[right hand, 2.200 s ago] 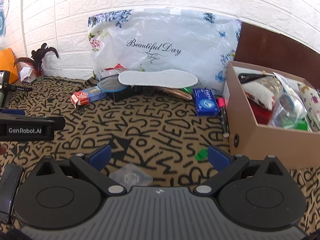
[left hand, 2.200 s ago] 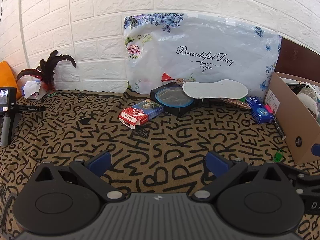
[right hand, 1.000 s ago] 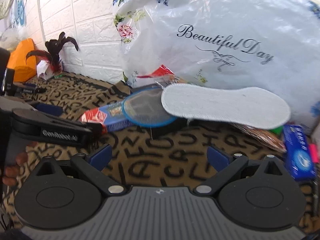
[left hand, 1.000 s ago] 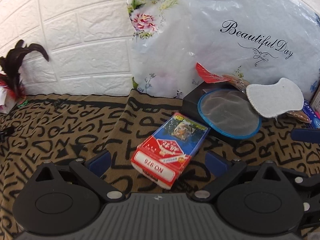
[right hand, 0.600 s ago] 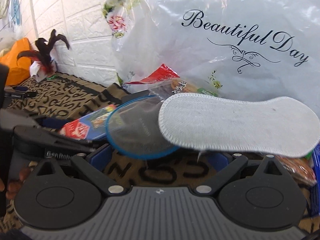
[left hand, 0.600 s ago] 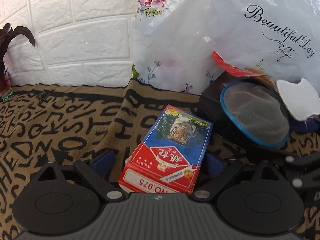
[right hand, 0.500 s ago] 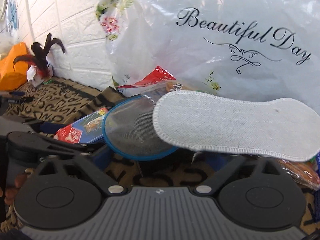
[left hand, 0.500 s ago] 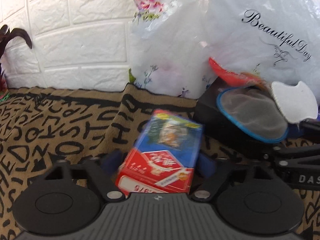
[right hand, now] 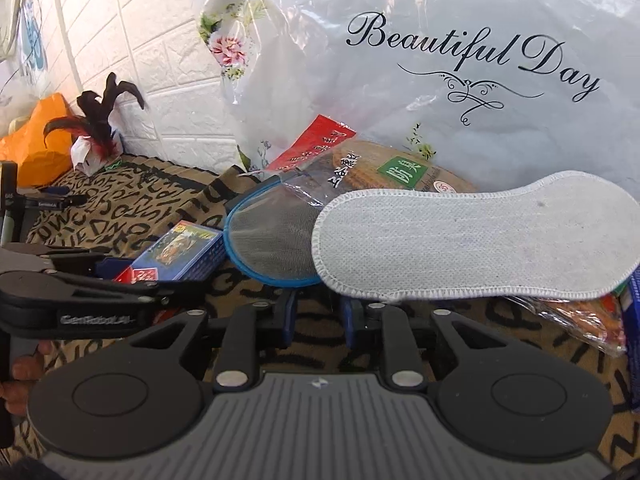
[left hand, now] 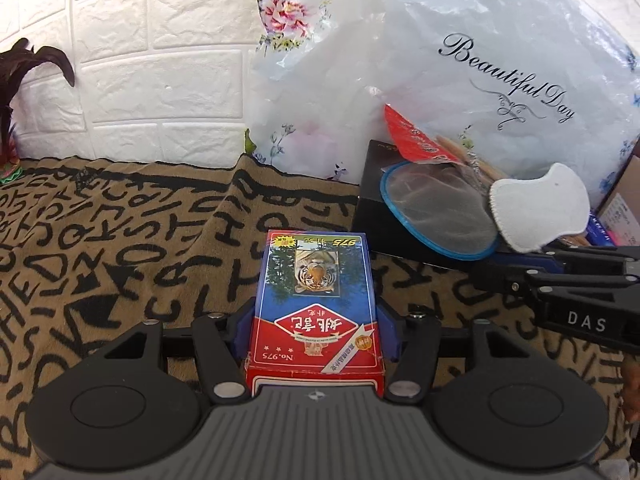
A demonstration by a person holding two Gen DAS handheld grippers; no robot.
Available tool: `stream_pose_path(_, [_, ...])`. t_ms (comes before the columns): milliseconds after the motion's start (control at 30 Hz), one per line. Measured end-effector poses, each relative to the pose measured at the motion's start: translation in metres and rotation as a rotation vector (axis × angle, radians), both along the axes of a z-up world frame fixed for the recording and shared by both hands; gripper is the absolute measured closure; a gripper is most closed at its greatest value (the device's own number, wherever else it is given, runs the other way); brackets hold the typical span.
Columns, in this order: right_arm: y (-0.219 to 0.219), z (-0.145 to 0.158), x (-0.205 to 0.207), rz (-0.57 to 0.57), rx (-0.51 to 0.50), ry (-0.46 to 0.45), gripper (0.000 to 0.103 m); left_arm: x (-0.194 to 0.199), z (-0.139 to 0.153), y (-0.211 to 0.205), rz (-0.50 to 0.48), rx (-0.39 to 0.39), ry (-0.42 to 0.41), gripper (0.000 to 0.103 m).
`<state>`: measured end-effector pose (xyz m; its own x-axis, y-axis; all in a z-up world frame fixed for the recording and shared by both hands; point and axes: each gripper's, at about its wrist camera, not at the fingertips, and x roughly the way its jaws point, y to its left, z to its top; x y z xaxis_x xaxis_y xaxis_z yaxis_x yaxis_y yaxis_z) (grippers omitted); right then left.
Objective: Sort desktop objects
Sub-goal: 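Carry the card box and white insole up over the cardboard box with both tools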
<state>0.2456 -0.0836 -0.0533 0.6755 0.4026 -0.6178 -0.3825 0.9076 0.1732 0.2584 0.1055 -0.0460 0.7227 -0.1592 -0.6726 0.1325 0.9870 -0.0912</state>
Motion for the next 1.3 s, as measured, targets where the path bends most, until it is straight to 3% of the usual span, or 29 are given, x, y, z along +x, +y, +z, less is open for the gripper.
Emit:
stream_pose_path(167, [-0.004,0.008,-0.018,0.012,-0.009,-0.008,0.080,-0.015,0.017,0.004,0.007,-0.038,-0.038,0.042])
stream_pose_path(267, [-0.007,0.015,-0.029,-0.007,-0.037,-0.031,0.071,-0.019,0.023,0.004,0.001,-0.074,-0.042,0.042])
stream_pose_path(333, [-0.015,0.017,-0.033,-0.050,-0.030,-0.030,0.039,-0.022,0.024,0.000,-0.009,-0.077,-0.044,0.042])
stream_pose_path(400, [-0.028,0.016,-0.035,-0.100,0.006,-0.017,0.029,-0.022,0.022,-0.003,-0.012,-0.078,-0.041,0.042])
stream_pose_path(600, [-0.066,0.017,-0.022,-0.258,0.201,0.060,0.021,-0.023,0.023,-0.009,-0.026,-0.085,-0.039,0.042])
stream_pose_path(767, [-0.070,0.003,-0.006,-0.395,0.182,0.113,0.020,-0.022,0.022,-0.013,-0.040,-0.077,-0.034,0.042])
stream_pose_path(900, [-0.060,-0.001,-0.008,-0.497,0.081,0.164,0.017,-0.020,0.018,-0.019,-0.048,-0.069,-0.028,0.042])
stream_pose_path(1033, [-0.056,-0.003,0.002,-0.590,0.142,0.168,0.012,-0.021,0.016,-0.028,-0.066,-0.067,-0.016,0.041])
stream_pose_path(1067, [-0.055,-0.004,0.007,-0.593,0.132,0.160,0.012,-0.022,0.017,-0.030,-0.069,-0.060,-0.018,0.041])
stream_pose_path(1167, [-0.054,-0.004,0.005,-0.564,0.095,0.129,0.038,-0.026,0.017,-0.033,-0.071,-0.050,-0.018,0.042])
stream_pose_path(1200, [-0.057,-0.005,0.001,-0.539,0.105,0.131,0.053,-0.027,0.017,-0.034,-0.071,-0.050,-0.012,0.042])
stream_pose_path(1233, [-0.059,-0.005,-0.003,-0.523,0.106,0.134,0.077,-0.028,0.016,-0.036,-0.071,-0.052,-0.007,0.042])
stream_pose_path(1300, [-0.067,-0.005,-0.012,-0.498,0.134,0.144,0.084,-0.034,0.017,-0.043,-0.086,-0.056,-0.005,0.042])
